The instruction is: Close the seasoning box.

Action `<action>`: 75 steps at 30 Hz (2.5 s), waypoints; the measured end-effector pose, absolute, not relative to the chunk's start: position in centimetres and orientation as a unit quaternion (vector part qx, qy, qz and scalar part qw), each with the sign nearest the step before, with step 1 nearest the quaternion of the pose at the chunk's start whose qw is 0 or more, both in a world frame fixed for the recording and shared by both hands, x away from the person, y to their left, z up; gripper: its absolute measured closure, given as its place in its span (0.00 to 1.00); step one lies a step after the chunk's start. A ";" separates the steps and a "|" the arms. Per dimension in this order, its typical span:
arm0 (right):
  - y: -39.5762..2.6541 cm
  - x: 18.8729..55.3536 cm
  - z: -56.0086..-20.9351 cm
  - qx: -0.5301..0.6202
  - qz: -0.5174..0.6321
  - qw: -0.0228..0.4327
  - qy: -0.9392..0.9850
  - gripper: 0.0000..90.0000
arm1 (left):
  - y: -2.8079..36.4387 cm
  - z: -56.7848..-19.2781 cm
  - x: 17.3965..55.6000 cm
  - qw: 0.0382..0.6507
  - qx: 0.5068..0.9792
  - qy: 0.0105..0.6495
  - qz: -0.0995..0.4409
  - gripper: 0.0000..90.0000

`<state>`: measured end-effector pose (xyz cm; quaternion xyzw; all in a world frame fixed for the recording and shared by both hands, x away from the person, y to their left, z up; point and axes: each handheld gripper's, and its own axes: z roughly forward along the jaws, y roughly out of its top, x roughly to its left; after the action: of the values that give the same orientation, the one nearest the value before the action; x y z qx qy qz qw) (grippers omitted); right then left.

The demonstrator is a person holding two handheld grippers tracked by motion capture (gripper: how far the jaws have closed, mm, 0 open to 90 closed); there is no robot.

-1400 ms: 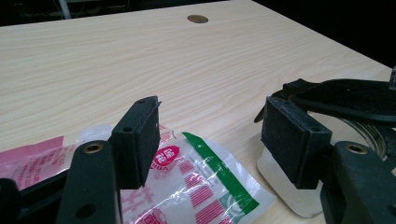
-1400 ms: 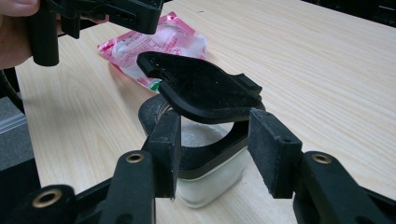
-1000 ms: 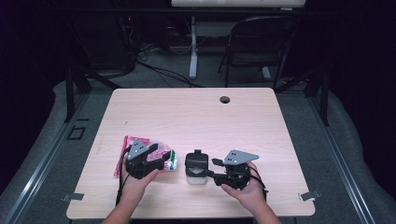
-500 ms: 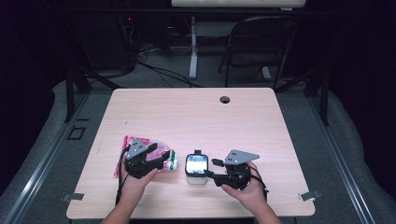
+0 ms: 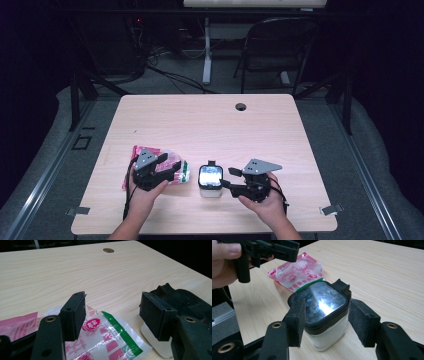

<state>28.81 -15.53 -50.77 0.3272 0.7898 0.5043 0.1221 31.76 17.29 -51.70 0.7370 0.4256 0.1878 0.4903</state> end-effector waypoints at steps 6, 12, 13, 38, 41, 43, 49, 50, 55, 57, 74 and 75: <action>-15.7 28.9 -50.5 0.337 0.507 0.129 0.783 0.53 | 17.7 -51.6 31.8 0.490 0.734 0.430 0.189 0.42; -16.0 29.1 -50.5 0.349 0.505 0.132 0.779 0.54 | 18.5 -51.4 31.9 0.495 0.726 0.438 0.193 0.42; -16.1 29.2 -50.5 0.354 0.504 0.131 0.777 0.54 | 18.7 -51.3 32.0 0.494 0.724 0.442 0.193 0.42; -22.3 31.6 -52.0 0.482 0.491 0.146 0.711 0.56 | 23.6 -52.6 33.6 0.473 0.695 0.504 0.197 0.47; -22.6 31.8 -52.4 0.492 0.484 0.141 0.710 0.56 | 23.8 -53.1 33.7 0.465 0.697 0.508 0.200 0.48; -22.6 31.9 -52.8 0.495 0.479 0.137 0.712 0.56 | 24.0 -53.4 33.9 0.460 0.699 0.512 0.195 0.48; -22.3 32.3 -54.0 0.501 0.456 0.129 0.725 0.56 | 24.1 -54.2 34.1 0.449 0.702 0.519 0.191 0.49; -22.3 32.4 -54.2 0.500 0.451 0.130 0.728 0.56 | 24.1 -54.4 34.2 0.447 0.702 0.520 0.192 0.49; -22.2 32.4 -54.7 0.503 0.447 0.123 0.730 0.56 | 23.9 -54.9 34.3 0.437 0.708 0.521 0.191 0.49; -22.1 32.5 -54.9 0.505 0.448 0.120 0.728 0.56 | 23.8 -55.1 34.3 0.433 0.711 0.521 0.188 0.49; -22.6 32.4 -55.4 0.515 0.442 0.120 0.724 0.55 | 23.5 -55.6 34.5 0.423 0.716 0.522 0.188 0.48; -22.6 32.3 -55.3 0.516 0.442 0.119 0.723 0.54 | 23.5 -55.6 34.5 0.424 0.716 0.522 0.189 0.48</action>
<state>32.34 -22.62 -55.33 0.5163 0.7234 0.4425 0.1195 34.46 23.52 -55.58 0.7160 0.5219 0.1888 0.4236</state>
